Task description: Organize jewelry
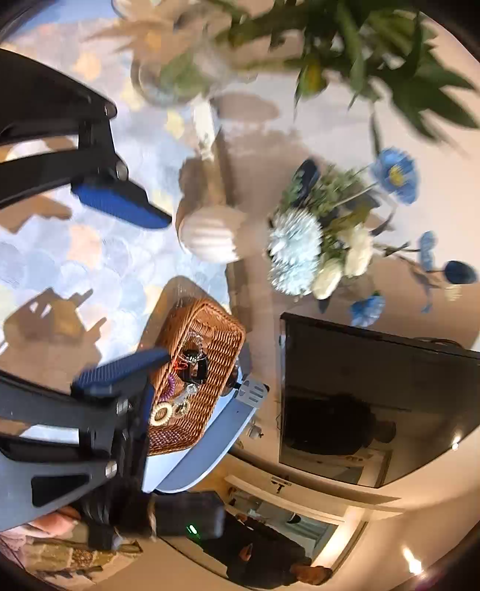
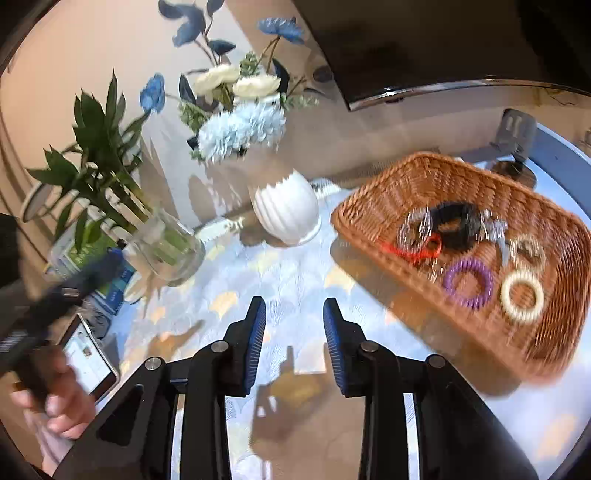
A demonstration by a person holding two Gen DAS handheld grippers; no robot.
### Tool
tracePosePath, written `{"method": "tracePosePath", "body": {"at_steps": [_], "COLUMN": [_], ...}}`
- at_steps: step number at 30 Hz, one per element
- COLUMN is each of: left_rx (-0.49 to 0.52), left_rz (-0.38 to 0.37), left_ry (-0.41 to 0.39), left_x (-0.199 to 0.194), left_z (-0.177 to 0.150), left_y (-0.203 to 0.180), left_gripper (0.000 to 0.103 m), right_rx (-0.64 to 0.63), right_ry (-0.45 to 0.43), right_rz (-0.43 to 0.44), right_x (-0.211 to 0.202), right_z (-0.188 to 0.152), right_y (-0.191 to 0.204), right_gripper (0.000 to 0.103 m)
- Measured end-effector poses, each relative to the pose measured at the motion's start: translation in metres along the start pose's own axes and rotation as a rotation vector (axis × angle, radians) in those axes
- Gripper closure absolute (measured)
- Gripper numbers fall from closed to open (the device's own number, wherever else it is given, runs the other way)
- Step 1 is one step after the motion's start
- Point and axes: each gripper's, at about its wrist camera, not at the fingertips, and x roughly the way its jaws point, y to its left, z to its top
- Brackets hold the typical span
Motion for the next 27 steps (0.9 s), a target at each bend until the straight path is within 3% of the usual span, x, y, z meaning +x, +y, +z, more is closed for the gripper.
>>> {"method": "tracePosePath", "body": {"at_steps": [5, 8, 14, 15, 18, 22, 27], "left_rx": [0.004, 0.004, 0.020, 0.020, 0.026, 0.026, 0.104], "left_rz": [0.034, 0.064, 0.072, 0.096, 0.290, 0.332, 0.279], "left_ry": [-0.014, 0.015, 0.010, 0.008, -0.033, 0.010, 0.019], "left_x": [-0.013, 0.003, 0.042, 0.048, 0.065, 0.083, 0.086], "left_z": [-0.024, -0.037, -0.050, -0.051, -0.060, -0.070, -0.080], "left_y": [0.006, 0.005, -0.003, -0.002, 0.006, 0.014, -0.004], "left_gripper": [0.029, 0.029, 0.029, 0.029, 0.029, 0.029, 0.029], "right_rx": [-0.017, -0.020, 0.014, 0.018, 0.030, -0.010, -0.037], "right_ry": [0.035, 0.019, -0.044, -0.050, -0.057, -0.051, -0.098], "right_rz": [-0.036, -0.126, -0.197, -0.204, -0.205, -0.261, -0.335], "right_x": [0.024, 0.030, 0.022, 0.023, 0.028, 0.034, 0.027], "right_z": [-0.034, -0.050, -0.054, -0.054, -0.055, -0.058, -0.063], "right_y": [0.021, 0.021, 0.006, 0.003, -0.002, 0.002, 0.005], "right_gripper": [0.066, 0.066, 0.066, 0.066, 0.066, 0.066, 0.066]}}
